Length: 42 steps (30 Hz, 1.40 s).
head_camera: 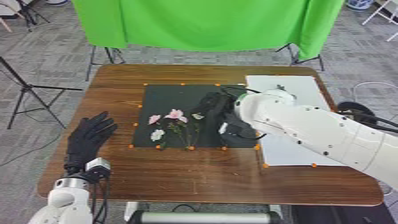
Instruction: Arrange flowers
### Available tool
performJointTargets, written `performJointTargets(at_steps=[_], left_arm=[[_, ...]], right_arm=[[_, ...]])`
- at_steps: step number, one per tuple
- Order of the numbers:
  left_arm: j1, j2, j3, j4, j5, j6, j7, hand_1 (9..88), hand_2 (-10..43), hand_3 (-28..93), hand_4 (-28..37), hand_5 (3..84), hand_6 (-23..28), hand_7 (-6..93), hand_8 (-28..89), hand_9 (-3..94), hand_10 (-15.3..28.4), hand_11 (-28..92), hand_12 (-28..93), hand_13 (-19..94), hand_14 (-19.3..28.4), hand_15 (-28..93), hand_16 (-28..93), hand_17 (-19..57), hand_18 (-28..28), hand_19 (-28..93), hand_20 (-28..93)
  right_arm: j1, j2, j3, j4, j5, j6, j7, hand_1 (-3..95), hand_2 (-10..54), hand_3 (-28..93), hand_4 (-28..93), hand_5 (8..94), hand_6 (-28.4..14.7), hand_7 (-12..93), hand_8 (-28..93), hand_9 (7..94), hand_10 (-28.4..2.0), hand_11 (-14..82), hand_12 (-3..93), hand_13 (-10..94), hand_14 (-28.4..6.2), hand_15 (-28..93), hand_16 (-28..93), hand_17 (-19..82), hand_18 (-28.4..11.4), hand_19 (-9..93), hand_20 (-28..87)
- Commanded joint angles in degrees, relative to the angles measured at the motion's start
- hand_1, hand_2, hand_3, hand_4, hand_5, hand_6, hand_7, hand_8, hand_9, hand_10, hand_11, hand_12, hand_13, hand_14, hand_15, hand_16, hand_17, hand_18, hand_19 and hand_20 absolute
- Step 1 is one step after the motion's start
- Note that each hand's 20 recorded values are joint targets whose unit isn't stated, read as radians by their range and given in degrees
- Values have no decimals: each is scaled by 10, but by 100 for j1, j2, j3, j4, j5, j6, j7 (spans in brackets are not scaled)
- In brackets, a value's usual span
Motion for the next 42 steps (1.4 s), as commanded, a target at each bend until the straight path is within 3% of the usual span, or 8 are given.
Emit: performJointTargets(at_steps=[1,20,25,34,37,42], left_arm=[[20,-33,5,-10,-6,-27,-15,174,-22,708,-283,475,49,109,-67,456,132,185,126,377,178,230,15,75,143,92,183],[34,-46,-6,-11,0,-39,-7,172,-22,709,-283,475,48,109,-68,455,133,185,126,377,178,230,16,75,143,92,183],[57,-57,-13,-26,5,-26,1,172,-23,710,-283,475,48,109,-67,456,133,184,126,376,178,230,16,75,142,92,183],[68,-35,-35,-29,-8,-22,-18,172,-23,711,-283,475,48,110,-67,456,132,185,127,377,178,229,15,74,143,91,182],[102,-33,-43,-43,-11,7,-19,172,-23,711,-283,475,48,109,-68,457,132,185,127,376,178,230,15,75,143,91,182],[83,-31,-24,-23,-5,-22,-12,174,-21,707,-283,475,48,109,-68,457,133,185,126,377,178,229,15,74,143,92,183]], right_arm=[[34,78,140,-32,79,41,34,181,157,674,-144,466,-56,92,-70,514,-128,62,76,889,-52,649,268,614,-183,932,555],[-130,-28,312,-147,509,19,-51,182,147,670,-140,480,-56,92,-73,531,-131,64,77,891,-52,648,268,617,-182,932,557],[-112,199,674,-504,544,281,-311,184,143,671,-139,481,-56,95,-72,531,-131,65,79,889,-54,647,270,615,-184,932,557],[-1031,1422,2488,-1923,-1013,876,-69,200,2,653,-113,500,-49,97,-69,553,-139,72,97,875,-53,640,271,602,-182,932,543],[-1269,1746,2683,-1946,-1753,1151,240,205,-33,646,-107,494,-45,89,-66,550,-144,70,105,869,-53,643,272,596,-181,932,540],[-1371,1998,2616,-1532,-2732,1142,662,194,-84,656,-110,477,-32,85,-62,544,-154,70,113,861,-53,646,271,588,-180,932,537]])
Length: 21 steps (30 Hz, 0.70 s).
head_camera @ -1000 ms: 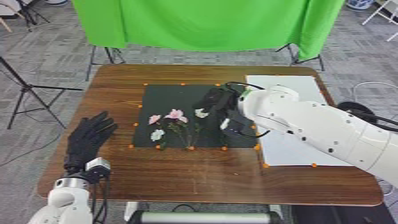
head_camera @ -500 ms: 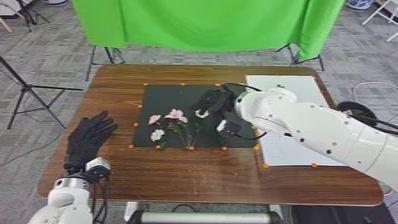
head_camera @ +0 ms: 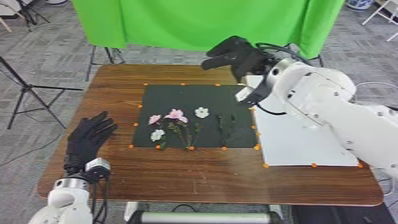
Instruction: Arrange flowers
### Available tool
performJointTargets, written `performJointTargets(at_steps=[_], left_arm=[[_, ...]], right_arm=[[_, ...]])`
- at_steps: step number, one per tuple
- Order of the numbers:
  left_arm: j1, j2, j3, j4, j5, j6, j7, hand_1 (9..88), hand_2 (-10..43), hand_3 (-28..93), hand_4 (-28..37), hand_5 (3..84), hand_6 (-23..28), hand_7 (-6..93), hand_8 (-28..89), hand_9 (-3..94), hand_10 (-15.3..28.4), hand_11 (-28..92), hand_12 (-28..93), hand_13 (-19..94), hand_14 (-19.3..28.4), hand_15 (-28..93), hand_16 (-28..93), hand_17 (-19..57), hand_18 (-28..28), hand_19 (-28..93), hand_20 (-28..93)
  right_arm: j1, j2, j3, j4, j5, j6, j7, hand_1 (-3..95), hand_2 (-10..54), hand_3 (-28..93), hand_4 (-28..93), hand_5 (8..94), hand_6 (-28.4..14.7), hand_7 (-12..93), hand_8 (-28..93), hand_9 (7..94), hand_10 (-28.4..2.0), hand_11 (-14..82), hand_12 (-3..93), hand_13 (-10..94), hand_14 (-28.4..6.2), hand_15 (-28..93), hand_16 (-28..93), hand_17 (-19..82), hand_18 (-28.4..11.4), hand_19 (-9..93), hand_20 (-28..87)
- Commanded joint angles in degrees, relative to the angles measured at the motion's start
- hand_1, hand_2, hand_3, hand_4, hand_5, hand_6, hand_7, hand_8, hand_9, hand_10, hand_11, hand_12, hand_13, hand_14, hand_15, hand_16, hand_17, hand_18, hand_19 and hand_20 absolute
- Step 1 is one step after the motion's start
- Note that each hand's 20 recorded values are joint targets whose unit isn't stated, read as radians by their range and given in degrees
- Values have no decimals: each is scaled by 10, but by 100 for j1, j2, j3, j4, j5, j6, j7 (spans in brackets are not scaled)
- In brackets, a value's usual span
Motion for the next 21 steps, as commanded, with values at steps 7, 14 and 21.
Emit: performJointTargets(at_steps=[7,14,21], left_arm=[[34,-20,1,-8,25,-47,-36,173,-22,709,-283,475,48,109,-67,456,132,185,126,377,178,230,15,75,142,92,182],[80,-1,16,-42,32,-24,-8,174,-21,708,-283,475,49,109,-67,456,132,185,127,378,177,231,15,74,143,92,183],[52,-24,21,-14,33,-52,-28,173,-21,708,-283,475,48,109,-68,456,132,185,127,377,177,231,15,74,143,92,183]], right_arm=[[-37,761,-505,1521,-1962,179,957,199,-95,657,-118,472,-16,98,-64,547,-154,73,126,856,-53,649,269,584,-183,932,537],[-198,677,-549,2044,-2058,44,1178,204,-95,662,-123,475,-14,106,-69,564,-153,76,137,854,-54,654,268,583,-183,932,538],[-314,587,-570,2289,-2058,23,1279,216,-95,663,-124,492,-9,119,-73,598,-150,86,146,857,-55,658,265,587,-185,932,540]])
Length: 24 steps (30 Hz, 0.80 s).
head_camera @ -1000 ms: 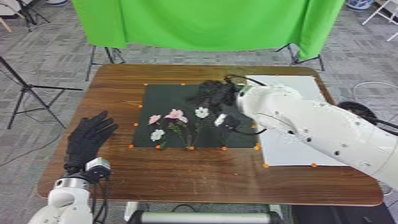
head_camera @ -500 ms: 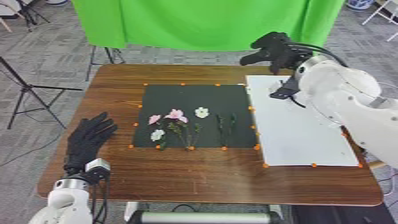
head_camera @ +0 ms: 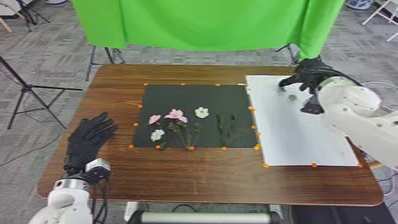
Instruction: Arrange flowers
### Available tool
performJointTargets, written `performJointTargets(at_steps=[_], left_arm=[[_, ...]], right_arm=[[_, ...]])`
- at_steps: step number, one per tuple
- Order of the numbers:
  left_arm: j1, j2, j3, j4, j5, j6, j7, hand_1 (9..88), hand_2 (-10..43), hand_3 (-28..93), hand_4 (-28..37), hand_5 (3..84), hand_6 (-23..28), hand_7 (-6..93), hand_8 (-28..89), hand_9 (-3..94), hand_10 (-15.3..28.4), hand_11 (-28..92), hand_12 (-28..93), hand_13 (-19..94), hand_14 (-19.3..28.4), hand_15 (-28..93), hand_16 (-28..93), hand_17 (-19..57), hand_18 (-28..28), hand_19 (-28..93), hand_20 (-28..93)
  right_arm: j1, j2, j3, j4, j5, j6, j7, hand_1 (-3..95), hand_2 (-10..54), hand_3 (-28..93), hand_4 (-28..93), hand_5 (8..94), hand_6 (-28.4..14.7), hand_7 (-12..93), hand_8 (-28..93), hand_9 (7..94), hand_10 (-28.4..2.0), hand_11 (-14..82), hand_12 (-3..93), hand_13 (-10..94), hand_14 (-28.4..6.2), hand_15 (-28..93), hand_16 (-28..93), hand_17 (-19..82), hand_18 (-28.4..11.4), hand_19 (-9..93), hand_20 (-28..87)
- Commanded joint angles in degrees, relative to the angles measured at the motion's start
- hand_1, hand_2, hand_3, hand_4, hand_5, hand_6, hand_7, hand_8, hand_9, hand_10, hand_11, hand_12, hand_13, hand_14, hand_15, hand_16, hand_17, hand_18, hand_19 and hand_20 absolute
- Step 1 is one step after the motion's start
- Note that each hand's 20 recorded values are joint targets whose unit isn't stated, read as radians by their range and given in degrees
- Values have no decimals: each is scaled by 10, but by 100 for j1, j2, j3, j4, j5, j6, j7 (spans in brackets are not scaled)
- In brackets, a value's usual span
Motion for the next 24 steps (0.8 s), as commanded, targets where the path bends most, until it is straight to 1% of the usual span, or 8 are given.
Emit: performJointTargets(at_steps=[1,3,4,5,9,19,23,24], left_arm=[[28,-27,29,-11,24,-43,-13,173,-21,709,-283,475,48,109,-67,456,132,185,127,377,177,231,15,75,142,92,182],[32,-39,35,-13,21,-42,25,173,-21,709,-283,475,48,109,-67,457,132,185,126,377,177,231,15,74,143,92,183],[-5,-31,48,8,27,-59,9,174,-21,709,-283,475,48,109,-67,456,132,185,126,377,177,231,15,74,143,92,183],[4,-40,49,0,19,-48,12,174,-21,709,-283,475,48,109,-67,456,132,185,126,377,178,231,15,74,143,92,183],[-51,-45,81,31,29,-84,-11,174,-20,708,-283,475,48,110,-67,456,132,186,126,377,178,230,15,74,142,92,183],[-36,-68,93,19,16,-67,-11,173,-19,706,-283,475,49,109,-67,456,131,185,127,377,178,231,15,74,142,92,183],[-46,-70,103,24,14,-63,-19,173,-19,707,-283,475,48,109,-67,456,132,186,127,376,178,231,15,74,142,92,183],[-27,-72,105,10,8,-37,4,173,-19,708,-283,475,48,109,-67,456,132,185,126,376,178,231,15,74,142,92,183]], right_arm=[[-133,-105,-50,277,-49,-68,127,220,-95,664,-124,494,-10,119,-74,603,-148,88,148,858,-55,659,265,587,-185,932,541],[-53,-176,-179,380,-83,-13,137,223,-84,673,-126,495,-12,120,-76,608,-147,92,149,860,-54,659,264,588,-185,932,543],[-83,-194,-165,422,-108,1,150,224,-81,674,-127,495,-14,120,-76,611,-147,93,150,861,-53,658,264,589,-185,932,544],[-92,-221,-179,466,-85,9,150,225,-78,678,-130,496,-17,120,-76,615,-146,95,150,862,-52,657,263,590,-185,932,543],[-151,-278,-185,571,-5,81,206,233,-66,685,-135,500,-21,122,-77,625,-144,99,150,866,-52,657,263,592,-185,932,545],[-322,-410,-255,696,-57,36,276,260,-59,688,-143,514,-21,132,-82,645,-137,111,149,874,-49,655,263,598,-182,932,545],[-351,-439,-389,698,-73,190,246,293,-57,690,-147,524,-23,139,-85,658,-135,118,149,877,-46,653,262,603,-181,932,543],[-321,-469,-461,729,-101,253,227,302,-56,690,-149,530,-22,142,-85,663,-133,121,149,878,-45,654,262,604,-179,932,543]])
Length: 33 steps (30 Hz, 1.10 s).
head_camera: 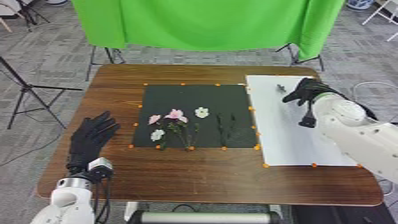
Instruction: Arrange flowers
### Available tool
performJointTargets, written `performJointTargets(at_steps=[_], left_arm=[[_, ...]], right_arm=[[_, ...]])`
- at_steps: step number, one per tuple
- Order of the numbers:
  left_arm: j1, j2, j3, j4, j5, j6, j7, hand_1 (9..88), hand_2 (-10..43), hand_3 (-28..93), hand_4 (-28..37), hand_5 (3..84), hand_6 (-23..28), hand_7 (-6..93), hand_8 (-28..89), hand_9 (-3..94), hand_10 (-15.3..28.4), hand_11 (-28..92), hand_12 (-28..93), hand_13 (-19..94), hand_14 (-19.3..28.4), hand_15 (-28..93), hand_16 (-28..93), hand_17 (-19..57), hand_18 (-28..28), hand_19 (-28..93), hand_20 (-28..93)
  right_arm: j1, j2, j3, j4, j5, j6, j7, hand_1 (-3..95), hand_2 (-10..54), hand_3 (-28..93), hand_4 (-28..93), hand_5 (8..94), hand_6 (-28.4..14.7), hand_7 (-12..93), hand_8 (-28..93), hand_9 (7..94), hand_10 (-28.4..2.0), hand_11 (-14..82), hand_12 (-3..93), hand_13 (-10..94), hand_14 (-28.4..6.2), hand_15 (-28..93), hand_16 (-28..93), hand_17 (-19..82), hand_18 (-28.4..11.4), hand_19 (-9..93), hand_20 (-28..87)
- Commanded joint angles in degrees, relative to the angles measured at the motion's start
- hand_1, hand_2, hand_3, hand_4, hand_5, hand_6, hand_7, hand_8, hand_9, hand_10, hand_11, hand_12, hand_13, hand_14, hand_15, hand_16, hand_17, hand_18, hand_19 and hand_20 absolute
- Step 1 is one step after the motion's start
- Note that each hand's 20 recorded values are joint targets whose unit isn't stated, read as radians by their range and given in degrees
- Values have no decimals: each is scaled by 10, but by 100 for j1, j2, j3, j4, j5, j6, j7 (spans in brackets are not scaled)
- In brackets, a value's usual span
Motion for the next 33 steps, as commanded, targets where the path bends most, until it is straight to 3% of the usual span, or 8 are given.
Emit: performJointTargets(at_steps=[1,7,11,17,21,23,25,33], left_arm=[[7,-48,35,23,6,-50,-18,173,-19,707,-283,475,49,109,-67,456,132,185,126,376,178,231,15,74,142,92,183],[32,-48,12,-5,5,-29,-16,174,-18,706,-283,475,49,108,-67,456,133,185,126,376,179,232,15,74,142,93,183],[24,-29,11,0,-5,18,128,173,-18,707,-283,475,48,109,-67,456,135,186,126,376,178,232,15,74,142,93,183],[47,13,11,-79,-63,387,477,179,-16,713,-283,485,45,119,-68,469,133,192,126,386,177,234,11,88,133,87,180],[-14,59,102,-88,-221,735,790,225,102,732,-281,510,40,132,-78,493,136,200,121,398,168,213,-6,128,102,69,188],[-59,78,132,-98,-213,833,826,254,145,729,-281,522,40,134,-79,504,137,205,117,411,159,210,-13,154,94,65,202],[-73,78,117,-89,-167,775,824,322,173,705,-277,529,39,141,-79,513,138,215,116,429,147,209,-22,183,89,66,222],[-82,103,138,-126,-145,786,752,410,182,686,-250,531,37,162,-84,511,134,225,112,436,137,212,-30,223,105,81,284]], right_arm=[[-153,-92,-221,21,-156,320,31,316,-51,690,-151,538,-19,147,-86,673,-131,126,149,880,-44,654,262,606,-179,932,542],[-80,-132,-568,80,-393,1033,-34,424,-19,673,-192,618,12,194,-59,759,-119,150,147,905,-34,647,262,627,-172,932,547],[-31,-53,-533,-62,-575,1338,-74,528,-4,615,-205,725,23,216,-1,837,-107,168,156,926,-25,648,268,649,-164,932,561],[287,-5,-433,-717,-579,1986,-299,538,-21,625,-196,747,21,211,2,845,-106,167,160,928,-20,648,273,655,-163,932,570],[673,-178,-653,-1050,-420,2037,-701,531,-34,638,-182,757,21,207,10,845,-105,153,179,928,-19,649,277,655,-163,932,576],[914,-286,-905,-1248,-270,1950,-929,526,-40,642,-177,761,21,205,12,844,-106,150,181,927,-19,649,278,655,-163,932,578],[1129,-424,-1198,-1331,-260,1834,-1153,524,-41,644,-177,763,22,204,13,843,-107,148,182,926,-19,650,279,655,-163,932,579],[1701,-1064,-2308,-1005,-424,1119,-1746,524,-35,637,-181,761,24,198,16,828,-100,134,182,922,-18,654,283,650,-160,932,586]])
